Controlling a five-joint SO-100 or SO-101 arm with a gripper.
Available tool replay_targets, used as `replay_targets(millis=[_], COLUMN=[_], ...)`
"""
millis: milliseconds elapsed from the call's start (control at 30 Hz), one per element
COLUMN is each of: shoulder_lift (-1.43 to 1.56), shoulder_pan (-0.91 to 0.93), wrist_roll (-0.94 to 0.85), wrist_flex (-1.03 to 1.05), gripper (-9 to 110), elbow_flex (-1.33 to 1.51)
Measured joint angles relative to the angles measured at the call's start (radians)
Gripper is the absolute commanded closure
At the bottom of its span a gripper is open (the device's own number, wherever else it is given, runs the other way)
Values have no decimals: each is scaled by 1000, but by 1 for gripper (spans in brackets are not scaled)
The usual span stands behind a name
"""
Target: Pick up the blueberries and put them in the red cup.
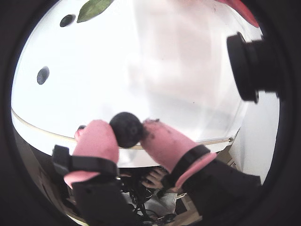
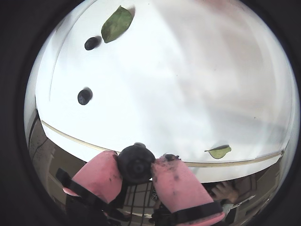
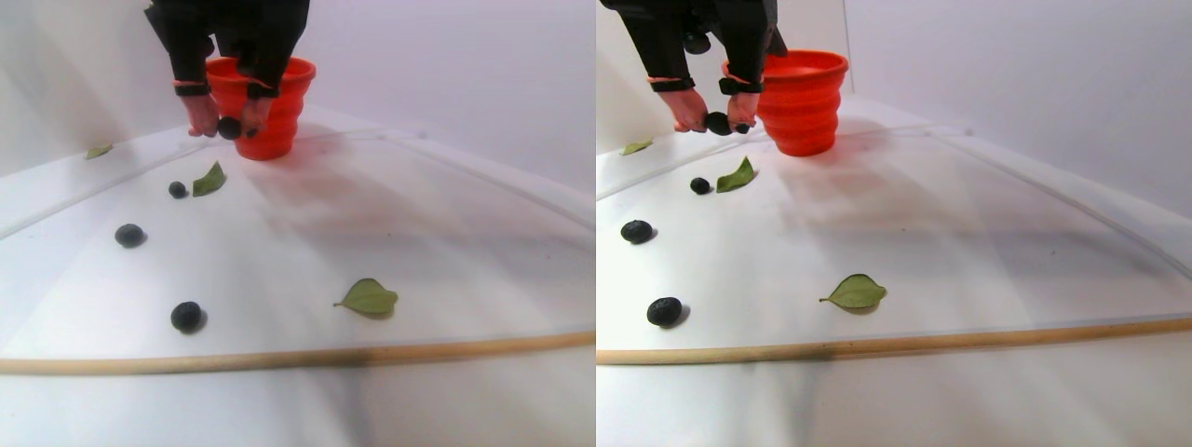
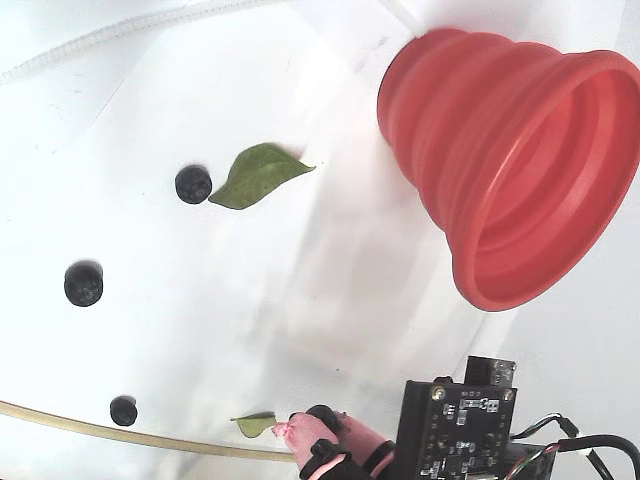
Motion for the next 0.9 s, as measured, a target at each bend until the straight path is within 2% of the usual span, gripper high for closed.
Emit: replay_targets(millis=[900], shoulder_lift=[-55], shoulder_pan=[20], wrist_roll=[-28], wrist_flex=[118], gripper=[91], elbow_flex=[-287])
